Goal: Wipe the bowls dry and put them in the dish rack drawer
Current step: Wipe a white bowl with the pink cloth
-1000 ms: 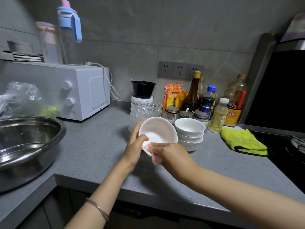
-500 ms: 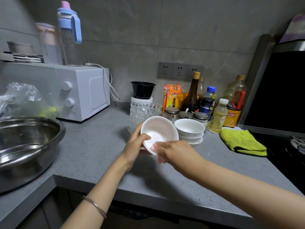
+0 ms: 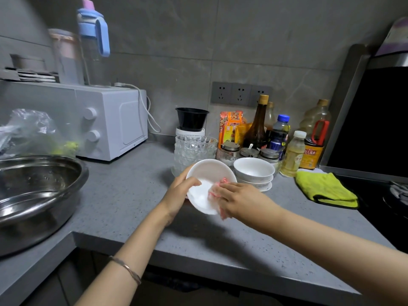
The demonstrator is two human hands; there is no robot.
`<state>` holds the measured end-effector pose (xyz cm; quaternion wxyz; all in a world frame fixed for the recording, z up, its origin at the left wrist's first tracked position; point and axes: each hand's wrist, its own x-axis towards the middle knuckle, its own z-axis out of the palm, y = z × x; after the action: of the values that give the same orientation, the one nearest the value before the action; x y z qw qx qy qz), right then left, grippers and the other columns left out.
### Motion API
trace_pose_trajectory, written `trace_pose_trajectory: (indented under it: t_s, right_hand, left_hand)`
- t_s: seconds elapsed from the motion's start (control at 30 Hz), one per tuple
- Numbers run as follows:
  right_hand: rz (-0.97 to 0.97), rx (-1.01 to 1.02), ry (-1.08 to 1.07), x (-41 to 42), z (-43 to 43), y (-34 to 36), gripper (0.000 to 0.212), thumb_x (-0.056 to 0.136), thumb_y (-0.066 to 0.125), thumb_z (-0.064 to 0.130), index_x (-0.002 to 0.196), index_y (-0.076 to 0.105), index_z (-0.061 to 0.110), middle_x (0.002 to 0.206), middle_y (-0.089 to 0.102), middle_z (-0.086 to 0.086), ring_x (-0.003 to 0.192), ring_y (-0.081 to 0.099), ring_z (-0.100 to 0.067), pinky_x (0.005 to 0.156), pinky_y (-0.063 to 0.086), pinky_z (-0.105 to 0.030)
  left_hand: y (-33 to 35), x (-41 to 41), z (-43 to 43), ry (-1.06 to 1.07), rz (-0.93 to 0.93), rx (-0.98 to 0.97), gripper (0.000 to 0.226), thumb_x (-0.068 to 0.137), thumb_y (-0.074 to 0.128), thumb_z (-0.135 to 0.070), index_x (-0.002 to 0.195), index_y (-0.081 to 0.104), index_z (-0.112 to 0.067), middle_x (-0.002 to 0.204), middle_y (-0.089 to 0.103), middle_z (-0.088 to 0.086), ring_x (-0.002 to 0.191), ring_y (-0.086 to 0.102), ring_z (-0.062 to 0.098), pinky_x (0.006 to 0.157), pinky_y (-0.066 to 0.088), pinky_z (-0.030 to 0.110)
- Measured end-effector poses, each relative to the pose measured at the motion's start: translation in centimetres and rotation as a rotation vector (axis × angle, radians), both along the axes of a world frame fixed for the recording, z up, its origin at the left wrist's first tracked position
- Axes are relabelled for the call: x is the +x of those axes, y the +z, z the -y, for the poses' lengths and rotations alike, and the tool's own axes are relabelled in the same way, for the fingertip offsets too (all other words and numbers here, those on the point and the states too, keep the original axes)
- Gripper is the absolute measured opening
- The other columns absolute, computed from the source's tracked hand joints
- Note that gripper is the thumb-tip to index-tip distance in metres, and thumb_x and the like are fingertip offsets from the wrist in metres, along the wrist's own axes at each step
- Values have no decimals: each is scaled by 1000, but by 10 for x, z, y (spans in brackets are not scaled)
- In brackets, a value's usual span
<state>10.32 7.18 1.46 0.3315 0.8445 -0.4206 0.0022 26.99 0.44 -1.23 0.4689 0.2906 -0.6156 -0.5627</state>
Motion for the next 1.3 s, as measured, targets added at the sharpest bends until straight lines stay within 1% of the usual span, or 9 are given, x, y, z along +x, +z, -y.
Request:
trace_pose_trajectory:
  t_s: [0.13, 0.27, 0.37, 0.53, 0.67, 0.9, 1.07, 1.2, 1.3]
  right_hand:
    - [531, 268, -92, 30, -7, -1, 13, 86, 56, 13, 90, 65, 23, 100, 71, -2, 87, 67, -27, 67, 51, -36]
    - [674, 285, -80, 41, -13, -3, 29, 87, 62, 21, 116, 58, 22, 110, 68, 0, 99, 62, -24, 78, 50, -38]
    - [606, 426, -70, 29, -17, -3, 58, 83, 69, 33, 136, 48, 20, 133, 56, 0, 115, 55, -22, 93, 46, -37]
    - [-203, 78, 10, -14, 1, 16, 49, 73, 63, 27, 121, 66, 15, 131, 60, -5, 123, 54, -23, 112, 25, -48]
    - [-468, -65, -39, -23, 7, 33, 68, 78, 50, 22, 141, 25, 29, 149, 23, 12, 139, 20, -8, 120, 7, -39]
    - [-152, 63, 8, -10, -3, 20, 81, 57, 84, 29, 131, 57, 10, 137, 54, -5, 127, 50, -21, 113, 19, -34]
    - [204, 387, -33, 13, -22, 7, 57, 85, 65, 33, 137, 49, 16, 151, 37, 3, 127, 49, -24, 97, 44, -37]
    - [142, 279, -62, 11, -14, 0, 72, 83, 66, 48, 139, 46, 8, 149, 38, -8, 135, 40, -24, 111, 18, -31]
    - [-8, 141, -281, 16, -15, 4, 85, 77, 63, 61, 136, 48, 1, 141, 47, -19, 128, 49, -31, 108, 29, -41]
  left_hand:
    - [-8, -18, -11, 48, -136, 21, 39, 72, 53, -22, 108, 59, -35, 100, 65, -2, 92, 60, 14, 69, 49, 26]
    - [-9, -21, -10, 170, -176, 91, 22, 97, 41, -17, 110, 58, -23, 98, 64, 5, 95, 58, 25, 71, 50, 32]
    - [-7, -12, -3, 140, -137, 43, 30, 100, 38, -21, 120, 58, -11, 112, 64, 12, 106, 60, 25, 93, 48, 35]
    - [1, 4, 1, 29, -10, -63, 22, 96, 45, -19, 109, 62, -13, 98, 68, 2, 89, 62, 12, 73, 49, 14]
    - [15, 3, -5, -185, 120, -21, 29, 98, 39, -36, 106, 66, -34, 98, 72, -15, 95, 65, 0, 74, 49, 13]
    - [12, 1, -2, -33, 2, -30, 27, 98, 43, -35, 93, 67, -21, 75, 71, -6, 72, 64, 11, 62, 49, 20]
    - [5, -6, -10, 70, -85, -69, 30, 101, 35, -22, 95, 64, -18, 82, 68, -2, 75, 64, 6, 67, 52, 15]
    - [5, -9, -15, 0, -111, 4, 32, 101, 34, -23, 99, 64, -12, 85, 70, 1, 75, 67, 5, 66, 52, 15]
    - [8, -8, -14, 46, -126, -44, 28, 101, 35, -23, 100, 63, -20, 92, 68, -1, 82, 65, 7, 70, 51, 16]
